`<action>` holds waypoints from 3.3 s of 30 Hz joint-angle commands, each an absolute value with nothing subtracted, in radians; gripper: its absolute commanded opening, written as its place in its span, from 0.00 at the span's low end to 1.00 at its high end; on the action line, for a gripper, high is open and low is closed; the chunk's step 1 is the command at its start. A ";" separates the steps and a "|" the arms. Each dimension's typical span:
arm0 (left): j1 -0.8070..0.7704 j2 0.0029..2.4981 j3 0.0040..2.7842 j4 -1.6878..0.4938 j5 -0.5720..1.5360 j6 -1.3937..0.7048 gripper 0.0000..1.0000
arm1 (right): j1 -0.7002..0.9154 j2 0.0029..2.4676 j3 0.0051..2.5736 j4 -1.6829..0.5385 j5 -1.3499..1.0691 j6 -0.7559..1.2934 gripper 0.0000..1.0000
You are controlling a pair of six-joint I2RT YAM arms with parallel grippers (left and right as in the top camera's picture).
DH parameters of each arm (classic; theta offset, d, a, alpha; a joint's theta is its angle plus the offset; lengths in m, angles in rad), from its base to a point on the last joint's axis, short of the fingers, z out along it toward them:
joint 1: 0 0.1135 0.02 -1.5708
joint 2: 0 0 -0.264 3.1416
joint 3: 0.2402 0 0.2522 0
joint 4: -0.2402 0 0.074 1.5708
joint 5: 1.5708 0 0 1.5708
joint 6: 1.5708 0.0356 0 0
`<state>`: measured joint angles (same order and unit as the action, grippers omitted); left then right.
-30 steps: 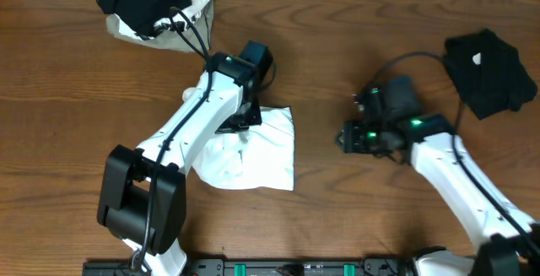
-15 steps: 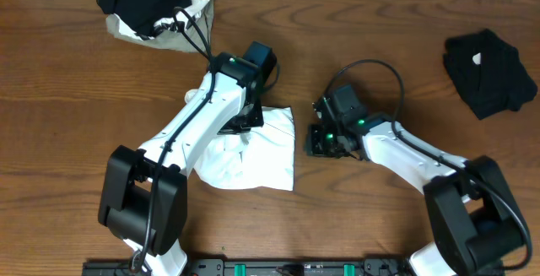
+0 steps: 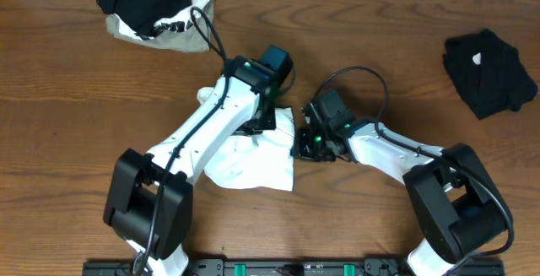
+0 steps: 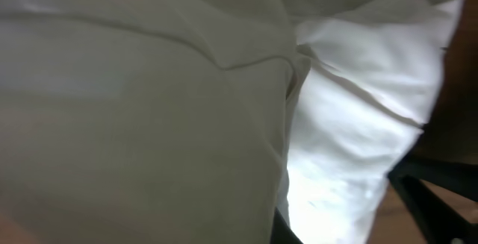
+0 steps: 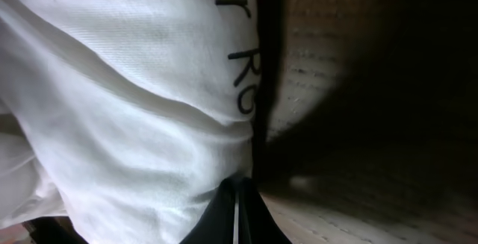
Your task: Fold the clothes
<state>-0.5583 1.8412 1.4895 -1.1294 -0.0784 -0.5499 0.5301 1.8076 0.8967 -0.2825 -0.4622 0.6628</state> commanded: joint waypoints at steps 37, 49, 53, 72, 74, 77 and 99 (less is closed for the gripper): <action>-0.669 1.761 1.644 -1.043 0.135 -0.455 0.41 | 0.467 1.808 0.897 -0.311 -0.455 0.693 0.25; -0.506 1.409 1.686 -1.232 -0.016 -0.472 0.90 | 0.247 1.549 1.005 -0.643 -0.476 0.487 0.54; -0.352 1.288 1.686 -1.299 -0.016 -0.491 0.98 | 0.299 1.420 1.043 -0.707 -0.506 0.469 0.85; -0.081 1.169 1.673 -1.562 -0.015 -0.492 0.98 | 0.839 1.408 1.044 -0.479 -0.172 1.143 0.86; -0.081 1.169 1.673 -1.580 -0.015 -0.491 0.98 | 0.836 1.426 1.044 -0.479 -0.163 1.188 0.86; -0.081 1.169 1.673 -1.594 -0.015 -0.491 0.98 | 0.825 1.464 1.044 -0.463 -0.162 1.227 0.84; -0.081 1.168 1.673 -1.608 -0.016 -0.490 0.98 | 0.771 1.674 1.045 -0.496 -0.255 1.164 0.31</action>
